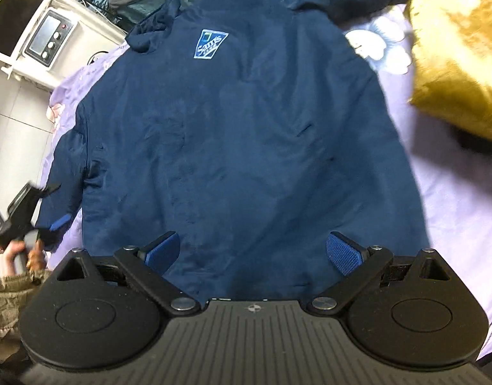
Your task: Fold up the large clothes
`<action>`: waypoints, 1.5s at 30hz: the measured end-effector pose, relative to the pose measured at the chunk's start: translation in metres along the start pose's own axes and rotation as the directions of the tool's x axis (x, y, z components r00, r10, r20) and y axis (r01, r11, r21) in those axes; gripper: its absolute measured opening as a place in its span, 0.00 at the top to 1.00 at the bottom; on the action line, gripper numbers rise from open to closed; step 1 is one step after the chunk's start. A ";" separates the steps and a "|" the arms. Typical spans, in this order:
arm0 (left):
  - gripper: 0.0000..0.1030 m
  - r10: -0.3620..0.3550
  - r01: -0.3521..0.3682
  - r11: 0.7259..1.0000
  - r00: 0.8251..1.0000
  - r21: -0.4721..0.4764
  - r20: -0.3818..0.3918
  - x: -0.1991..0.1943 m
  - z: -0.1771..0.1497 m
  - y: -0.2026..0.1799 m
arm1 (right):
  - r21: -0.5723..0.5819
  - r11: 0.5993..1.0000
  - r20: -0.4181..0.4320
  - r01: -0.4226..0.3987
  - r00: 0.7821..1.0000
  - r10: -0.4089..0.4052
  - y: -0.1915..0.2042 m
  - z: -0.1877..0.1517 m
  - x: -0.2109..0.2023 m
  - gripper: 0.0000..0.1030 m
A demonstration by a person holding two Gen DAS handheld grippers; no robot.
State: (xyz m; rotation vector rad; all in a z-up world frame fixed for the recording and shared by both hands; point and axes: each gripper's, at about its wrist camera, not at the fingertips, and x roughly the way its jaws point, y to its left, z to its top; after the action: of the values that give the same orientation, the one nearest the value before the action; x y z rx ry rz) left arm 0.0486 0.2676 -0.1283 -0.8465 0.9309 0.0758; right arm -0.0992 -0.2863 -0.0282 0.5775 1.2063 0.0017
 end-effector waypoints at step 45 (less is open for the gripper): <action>0.00 0.129 0.013 0.684 0.982 0.730 -0.138 -0.044 -0.102 -0.100 | -0.224 0.917 -0.109 0.330 0.927 -0.360 0.073 0.005 0.124 0.04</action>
State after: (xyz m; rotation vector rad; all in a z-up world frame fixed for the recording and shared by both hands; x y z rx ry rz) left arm -0.0073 0.1434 -0.0661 -0.0643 1.0437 -0.3156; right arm -0.0268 -0.1882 -0.1055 0.1809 1.4220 -0.1337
